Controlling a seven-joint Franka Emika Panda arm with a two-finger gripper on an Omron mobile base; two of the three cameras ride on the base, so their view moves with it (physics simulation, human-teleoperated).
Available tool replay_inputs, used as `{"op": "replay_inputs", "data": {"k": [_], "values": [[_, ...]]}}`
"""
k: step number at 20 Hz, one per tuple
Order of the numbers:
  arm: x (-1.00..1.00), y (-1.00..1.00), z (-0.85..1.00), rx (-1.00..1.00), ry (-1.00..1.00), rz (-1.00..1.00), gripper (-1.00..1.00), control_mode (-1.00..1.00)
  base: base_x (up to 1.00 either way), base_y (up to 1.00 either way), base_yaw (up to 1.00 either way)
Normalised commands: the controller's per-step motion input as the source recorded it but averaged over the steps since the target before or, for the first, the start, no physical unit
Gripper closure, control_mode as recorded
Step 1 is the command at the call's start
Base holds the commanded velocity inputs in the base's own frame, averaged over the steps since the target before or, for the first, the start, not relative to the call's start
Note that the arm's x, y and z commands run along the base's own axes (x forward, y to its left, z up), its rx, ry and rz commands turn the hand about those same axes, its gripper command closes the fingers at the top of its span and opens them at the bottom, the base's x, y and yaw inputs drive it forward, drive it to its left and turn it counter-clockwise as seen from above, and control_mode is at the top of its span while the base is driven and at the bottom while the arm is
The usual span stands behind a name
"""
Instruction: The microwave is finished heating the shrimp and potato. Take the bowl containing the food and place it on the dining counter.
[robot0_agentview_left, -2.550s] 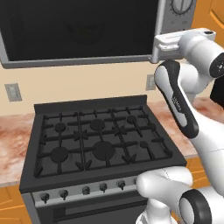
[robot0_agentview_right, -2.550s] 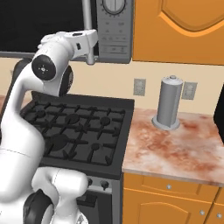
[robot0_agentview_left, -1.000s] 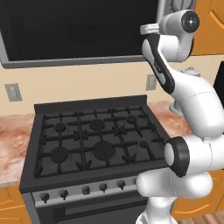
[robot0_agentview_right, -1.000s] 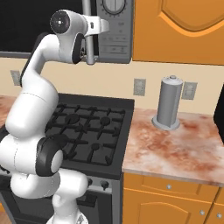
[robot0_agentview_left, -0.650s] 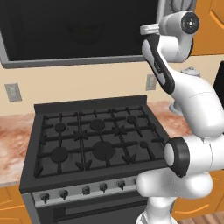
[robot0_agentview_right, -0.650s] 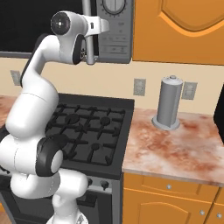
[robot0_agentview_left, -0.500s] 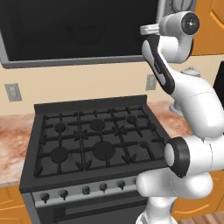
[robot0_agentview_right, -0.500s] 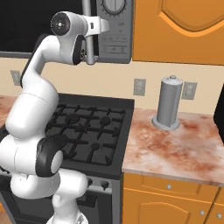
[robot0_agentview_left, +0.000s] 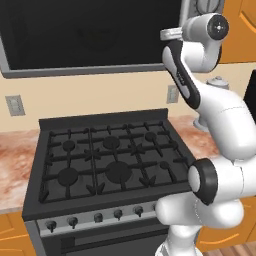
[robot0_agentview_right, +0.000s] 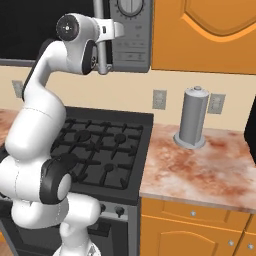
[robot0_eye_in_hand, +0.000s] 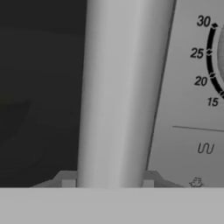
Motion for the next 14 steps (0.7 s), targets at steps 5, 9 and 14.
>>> {"op": "replay_inputs", "data": {"k": [5, 9, 14], "values": [[-0.72, 0.11, 0.08, 0.0, 0.0, 0.0, 1.0, -1.0, 0.0, 0.0, 0.0], [-0.95, 0.33, 0.31, 0.0, -0.08, 0.0, 1.0, -1.0, 0.0, 0.0, 0.0], [-1.0, 0.61, 0.41, 0.0, -0.16, 0.0, 1.0, -1.0, 0.0, 0.0, 0.0]]}}
